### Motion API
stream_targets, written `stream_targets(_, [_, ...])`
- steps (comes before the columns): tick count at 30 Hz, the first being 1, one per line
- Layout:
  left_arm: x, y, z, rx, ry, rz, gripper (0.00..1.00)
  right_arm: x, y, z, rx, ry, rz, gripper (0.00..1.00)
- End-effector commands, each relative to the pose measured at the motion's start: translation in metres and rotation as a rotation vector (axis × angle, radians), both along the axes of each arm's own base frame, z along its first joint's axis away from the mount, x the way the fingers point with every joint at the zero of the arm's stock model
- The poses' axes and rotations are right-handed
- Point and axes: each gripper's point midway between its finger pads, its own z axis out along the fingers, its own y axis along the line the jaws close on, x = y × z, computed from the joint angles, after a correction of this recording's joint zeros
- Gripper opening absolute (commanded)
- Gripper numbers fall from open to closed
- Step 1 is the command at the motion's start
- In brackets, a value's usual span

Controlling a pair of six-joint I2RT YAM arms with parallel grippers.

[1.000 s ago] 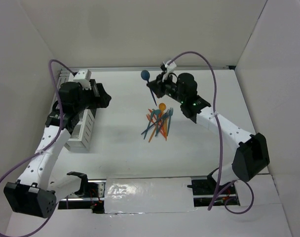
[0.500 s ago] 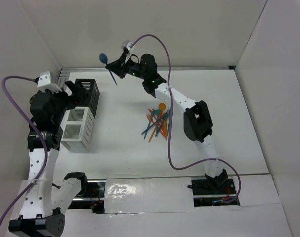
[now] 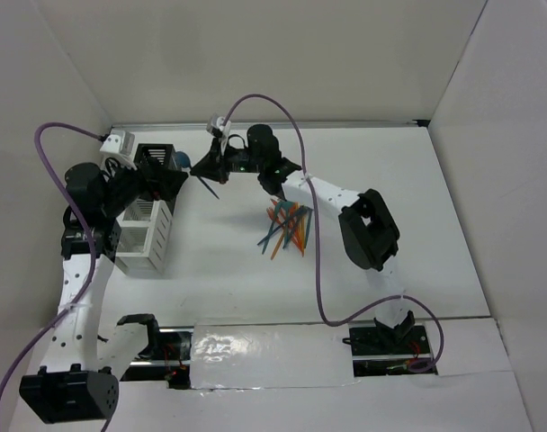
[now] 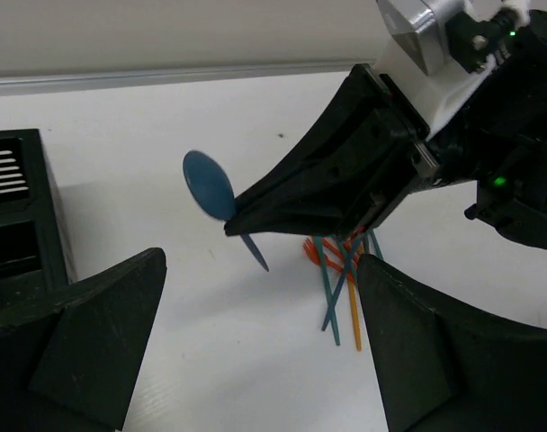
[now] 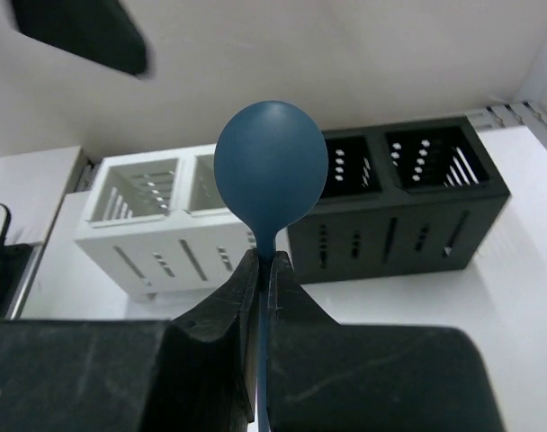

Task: Sort the eating utensils into containers

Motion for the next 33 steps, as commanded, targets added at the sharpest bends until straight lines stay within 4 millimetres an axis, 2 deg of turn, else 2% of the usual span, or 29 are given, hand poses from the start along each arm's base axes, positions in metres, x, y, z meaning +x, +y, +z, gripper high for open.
stream_targets(1, [-0.002, -0.015, 0.017, -0.009, -0.071, -0.112, 1.0, -0.037, -0.001, 0.057, 0.061, -0.145, 0.028, 0.0])
stream_targets(6, [0.017, -0.003, -0.003, -0.044, 0.052, -0.025, 0.98, -0.049, -0.003, 0.065, 0.075, -0.141, 0.056, 0.0])
stream_targets(8, [0.023, -0.001, -0.005, -0.054, 0.076, -0.011, 0.97, -0.049, -0.004, 0.07, 0.08, -0.151, 0.054, 0.0])
stream_targets(13, [0.023, -0.003, -0.003, -0.095, 0.071, -0.012, 0.88, -0.07, 0.005, 0.065, 0.075, -0.146, 0.114, 0.0])
stream_targets(20, [0.014, -0.007, 0.007, -0.113, 0.013, -0.032, 0.84, -0.078, 0.007, 0.056, 0.057, -0.121, 0.119, 0.0])
stream_targets(23, [0.011, -0.01, 0.007, -0.13, 0.009, -0.051, 0.83, -0.083, 0.008, 0.057, 0.059, -0.117, 0.135, 0.0])
stream_targets(25, [0.013, -0.012, 0.003, -0.135, 0.027, -0.064, 0.77, -0.088, 0.009, 0.059, 0.065, -0.119, 0.142, 0.0])
stream_targets(28, [0.017, -0.015, -0.006, -0.167, 0.079, -0.076, 0.73, -0.088, 0.012, 0.063, 0.077, -0.096, 0.115, 0.0])
stream_targets(33, [0.018, -0.017, -0.009, -0.205, 0.099, -0.078, 0.67, -0.084, 0.015, 0.074, 0.096, -0.028, 0.07, 0.0])
